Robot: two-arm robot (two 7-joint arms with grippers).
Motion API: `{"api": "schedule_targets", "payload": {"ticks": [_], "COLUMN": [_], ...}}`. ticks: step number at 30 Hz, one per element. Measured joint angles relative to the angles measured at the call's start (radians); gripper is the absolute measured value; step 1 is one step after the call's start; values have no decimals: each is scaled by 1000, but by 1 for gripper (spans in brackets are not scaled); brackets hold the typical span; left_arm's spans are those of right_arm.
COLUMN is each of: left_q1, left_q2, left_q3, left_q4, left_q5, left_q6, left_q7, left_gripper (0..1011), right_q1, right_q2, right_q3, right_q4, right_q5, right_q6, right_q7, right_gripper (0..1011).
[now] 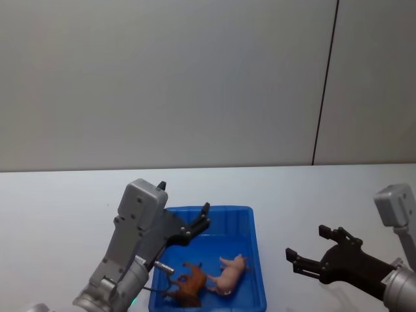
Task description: Pick up the two dolls from the table and place them into the box.
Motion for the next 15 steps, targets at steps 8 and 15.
{"api": "schedule_targets", "payload": {"ticks": [8, 15], "left_q1": [39, 107], "left_q2": [49, 124], "left_q3": [-23, -54], "left_q4": [-47, -109], "left_q5": [2, -39], "left_q6": [61, 129], "left_q7": [47, 105], "left_gripper": [1001, 1001], "right_q1": [-13, -19], "right_q2": [14, 21], "right_q3": [8, 11], "right_q4": [-5, -8], "right_q5": [7, 10], "right_q6": [-7, -11], "right_q7": [-4, -6], "right_gripper": [1001, 1001]}}
